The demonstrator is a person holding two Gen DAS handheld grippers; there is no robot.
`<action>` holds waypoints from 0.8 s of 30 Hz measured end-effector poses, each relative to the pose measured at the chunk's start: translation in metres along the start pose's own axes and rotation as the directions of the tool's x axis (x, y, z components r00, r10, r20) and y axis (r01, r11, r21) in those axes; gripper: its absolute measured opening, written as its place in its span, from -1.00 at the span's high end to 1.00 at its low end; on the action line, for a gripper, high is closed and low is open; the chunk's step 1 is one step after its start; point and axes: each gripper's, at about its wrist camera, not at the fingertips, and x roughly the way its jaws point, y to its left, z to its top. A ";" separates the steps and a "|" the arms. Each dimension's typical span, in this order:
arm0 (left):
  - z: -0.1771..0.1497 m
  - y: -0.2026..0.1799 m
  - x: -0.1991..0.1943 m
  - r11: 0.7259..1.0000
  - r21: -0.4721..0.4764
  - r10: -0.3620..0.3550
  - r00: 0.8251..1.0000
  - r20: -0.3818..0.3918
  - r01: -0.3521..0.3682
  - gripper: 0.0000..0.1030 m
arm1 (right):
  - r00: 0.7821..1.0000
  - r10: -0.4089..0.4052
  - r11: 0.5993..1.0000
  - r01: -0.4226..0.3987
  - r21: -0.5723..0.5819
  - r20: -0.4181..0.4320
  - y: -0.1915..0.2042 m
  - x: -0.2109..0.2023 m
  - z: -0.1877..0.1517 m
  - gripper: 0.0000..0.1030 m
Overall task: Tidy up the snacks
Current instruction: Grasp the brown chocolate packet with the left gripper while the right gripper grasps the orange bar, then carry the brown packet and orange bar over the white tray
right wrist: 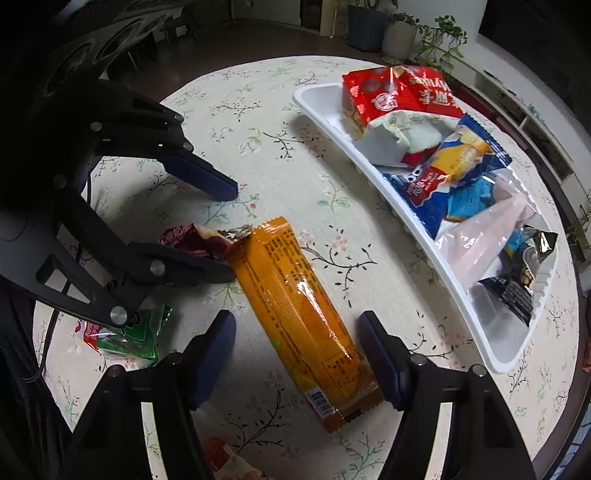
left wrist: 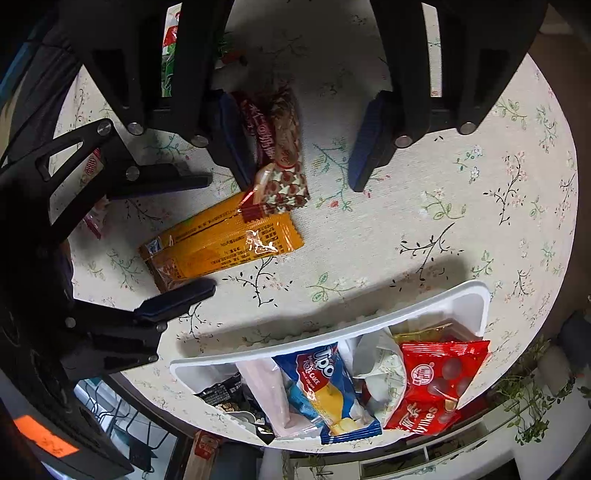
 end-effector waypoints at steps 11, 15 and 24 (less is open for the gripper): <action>-0.001 0.009 -0.005 1.000 -0.006 -0.011 1.000 -0.005 0.011 0.52 | 0.999 -0.010 1.000 0.011 0.026 -0.052 -0.006 -0.004 0.004 0.20; -0.002 0.013 -0.006 1.000 0.000 -0.010 1.000 -0.008 0.010 0.64 | 0.998 -0.024 0.999 0.026 0.038 -0.059 -0.004 -0.005 0.004 0.36; -0.009 0.018 -0.010 0.999 0.001 -0.033 0.999 -0.001 0.033 0.65 | 0.997 -0.069 0.993 0.072 0.096 -0.040 0.000 -0.008 0.002 0.60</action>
